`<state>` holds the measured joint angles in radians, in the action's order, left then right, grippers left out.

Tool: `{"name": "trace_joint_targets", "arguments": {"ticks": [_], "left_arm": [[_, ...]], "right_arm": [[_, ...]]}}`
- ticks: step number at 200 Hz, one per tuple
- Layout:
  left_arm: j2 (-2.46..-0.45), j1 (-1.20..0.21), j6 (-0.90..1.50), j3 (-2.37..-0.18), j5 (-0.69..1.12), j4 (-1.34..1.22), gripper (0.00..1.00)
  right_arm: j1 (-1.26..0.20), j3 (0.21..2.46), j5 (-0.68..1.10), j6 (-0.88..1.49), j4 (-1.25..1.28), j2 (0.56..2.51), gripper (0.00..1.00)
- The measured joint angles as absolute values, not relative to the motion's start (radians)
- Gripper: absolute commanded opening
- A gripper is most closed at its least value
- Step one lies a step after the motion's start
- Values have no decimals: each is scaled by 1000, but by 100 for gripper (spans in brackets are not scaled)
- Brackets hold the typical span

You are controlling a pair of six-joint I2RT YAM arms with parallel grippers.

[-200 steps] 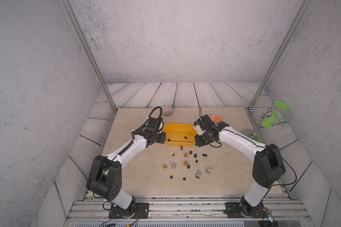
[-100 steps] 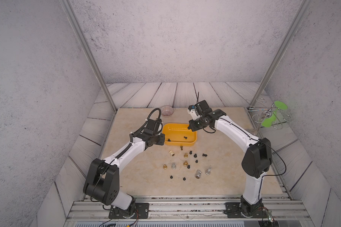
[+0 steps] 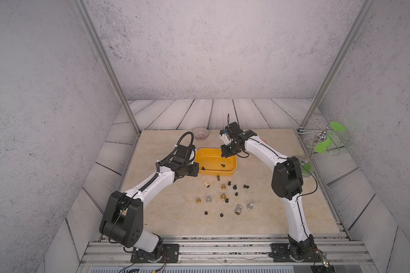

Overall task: Put the chess pieces into the storage box
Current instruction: Place the chess piece in the storage box.

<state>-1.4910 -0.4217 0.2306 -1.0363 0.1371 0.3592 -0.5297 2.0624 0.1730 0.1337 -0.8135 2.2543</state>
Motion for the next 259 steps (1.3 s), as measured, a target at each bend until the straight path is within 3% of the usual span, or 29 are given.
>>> {"name": "trace_joint_targets", "arguments": {"ticks": [67, 91, 259], "left_arm": [[-1491, -422, 241, -1024, 164, 355, 30], [-1491, -422, 245, -1018, 167, 355, 30], [-1491, -422, 252, -1016, 181, 355, 30]], "right_arm": [[-516, 2087, 173, 138, -824, 2294, 35], [-513, 2090, 173, 138, -822, 2294, 38], [-500, 2064, 174, 141, -812, 2292, 41]]}}
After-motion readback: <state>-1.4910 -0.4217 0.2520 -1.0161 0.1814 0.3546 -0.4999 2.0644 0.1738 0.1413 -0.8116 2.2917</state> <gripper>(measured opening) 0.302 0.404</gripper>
